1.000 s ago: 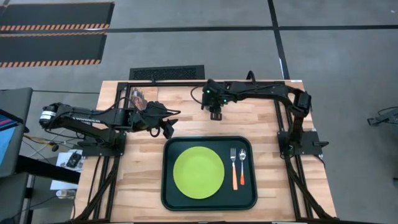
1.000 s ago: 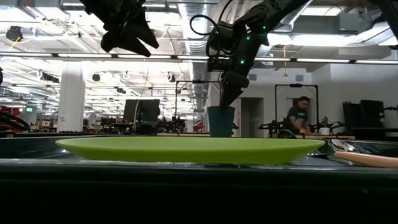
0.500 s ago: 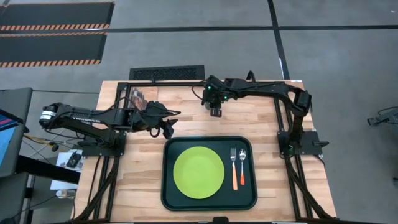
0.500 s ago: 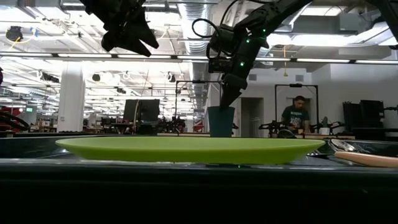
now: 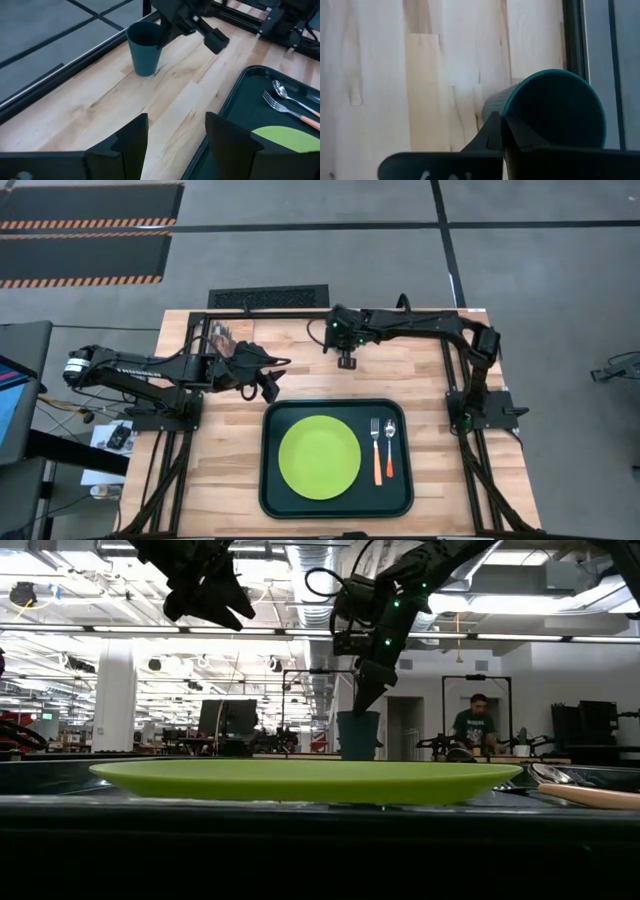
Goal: Pick and place plate/cup/fork/spoon on tray
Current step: Put the blue cup on the black serving tray to the top left of the green plate
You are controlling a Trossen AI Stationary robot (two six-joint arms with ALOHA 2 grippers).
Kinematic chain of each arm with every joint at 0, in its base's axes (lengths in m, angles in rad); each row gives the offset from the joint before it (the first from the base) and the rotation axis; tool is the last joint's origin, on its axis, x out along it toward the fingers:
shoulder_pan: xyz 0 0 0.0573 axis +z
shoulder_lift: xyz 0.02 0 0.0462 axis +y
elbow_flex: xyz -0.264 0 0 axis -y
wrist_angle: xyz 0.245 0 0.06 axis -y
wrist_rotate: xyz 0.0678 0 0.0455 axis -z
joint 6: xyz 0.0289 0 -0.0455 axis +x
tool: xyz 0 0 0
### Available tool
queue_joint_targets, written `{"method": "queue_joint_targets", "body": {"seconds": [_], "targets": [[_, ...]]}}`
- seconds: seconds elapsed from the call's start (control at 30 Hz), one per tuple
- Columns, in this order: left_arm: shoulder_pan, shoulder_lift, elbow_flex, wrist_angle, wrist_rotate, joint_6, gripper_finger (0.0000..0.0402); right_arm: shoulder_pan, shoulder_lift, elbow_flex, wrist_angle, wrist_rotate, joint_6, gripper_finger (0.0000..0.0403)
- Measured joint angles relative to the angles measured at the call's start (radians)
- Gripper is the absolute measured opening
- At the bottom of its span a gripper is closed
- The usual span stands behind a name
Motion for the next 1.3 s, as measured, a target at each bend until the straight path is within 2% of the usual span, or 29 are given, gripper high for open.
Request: {"method": "queue_joint_targets", "body": {"seconds": [0.33, 0.6, 0.8, 1.03, 1.3], "targets": [[0.0, -0.047, 0.0, -0.003, 0.021, -0.01, 0.0184, 0.106, 0.0, 0.139, -0.09, 0.005, 0.012, 0.0003], [-0.001, -0.213, 0.0, 0.001, -0.06, -0.009, 0.0184, 0.219, 0.0, 0.279, -0.213, 0.007, 0.014, 0.0002], [0.0, -0.3, 0.0, -0.001, -0.094, -0.009, 0.0184, 0.322, 0.0, 0.333, -0.227, 0.006, 0.028, 0.0002], [0.0, -0.296, 0.0, -0.03, -0.09, -0.017, 0.0184, 0.453, 0.0, 0.34, -0.142, 0.015, 0.05, 0.0002], [0.0, -0.287, 0.0, -0.075, -0.077, -0.025, 0.0184, 0.564, 0.009, 0.34, 0.103, 0.041, 0.011, 0.0002]]}}
